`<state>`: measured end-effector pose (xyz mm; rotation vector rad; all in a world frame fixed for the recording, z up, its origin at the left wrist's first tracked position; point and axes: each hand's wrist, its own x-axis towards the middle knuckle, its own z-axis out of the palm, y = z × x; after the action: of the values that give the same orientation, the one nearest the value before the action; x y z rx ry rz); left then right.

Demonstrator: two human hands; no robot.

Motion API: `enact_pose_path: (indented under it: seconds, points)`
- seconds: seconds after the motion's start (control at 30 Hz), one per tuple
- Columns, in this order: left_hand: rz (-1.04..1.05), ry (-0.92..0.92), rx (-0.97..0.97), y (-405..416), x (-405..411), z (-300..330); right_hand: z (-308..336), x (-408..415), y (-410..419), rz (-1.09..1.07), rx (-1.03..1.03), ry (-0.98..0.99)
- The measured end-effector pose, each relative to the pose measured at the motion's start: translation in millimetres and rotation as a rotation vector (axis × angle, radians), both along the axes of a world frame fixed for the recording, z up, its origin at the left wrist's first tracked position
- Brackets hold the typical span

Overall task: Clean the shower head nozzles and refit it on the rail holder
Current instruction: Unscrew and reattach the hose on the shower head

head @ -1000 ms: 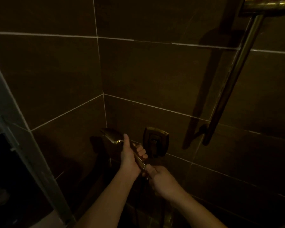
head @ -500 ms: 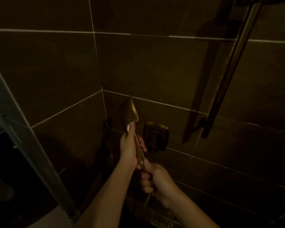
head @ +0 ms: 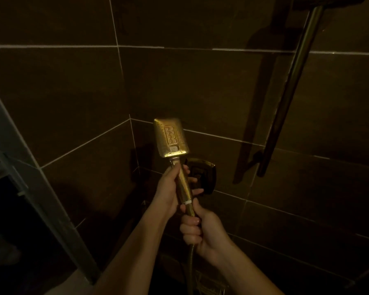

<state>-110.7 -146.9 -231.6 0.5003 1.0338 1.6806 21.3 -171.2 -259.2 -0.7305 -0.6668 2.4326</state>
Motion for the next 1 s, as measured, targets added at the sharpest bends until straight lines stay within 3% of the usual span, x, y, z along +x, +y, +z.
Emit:
enact_pose_path:
  seconds: [0.27, 0.47, 0.6, 1.0]
  points:
    - [0.067, -0.306, -0.07, 2, 8, 1, 10, 2, -4, -0.023, 0.09, -0.099]
    - [0.106, -0.191, -0.04, 3, 11, -4, 10, 6, -4, -0.045, 0.08, -0.163]
    - [0.099, -0.292, -0.113, 4, 10, -3, 10, 9, -6, -0.053, 0.052, -0.161]
    - [0.043, -0.164, -0.122, 4, 15, -15, 12, 14, -11, 0.034, 0.08, -0.288]
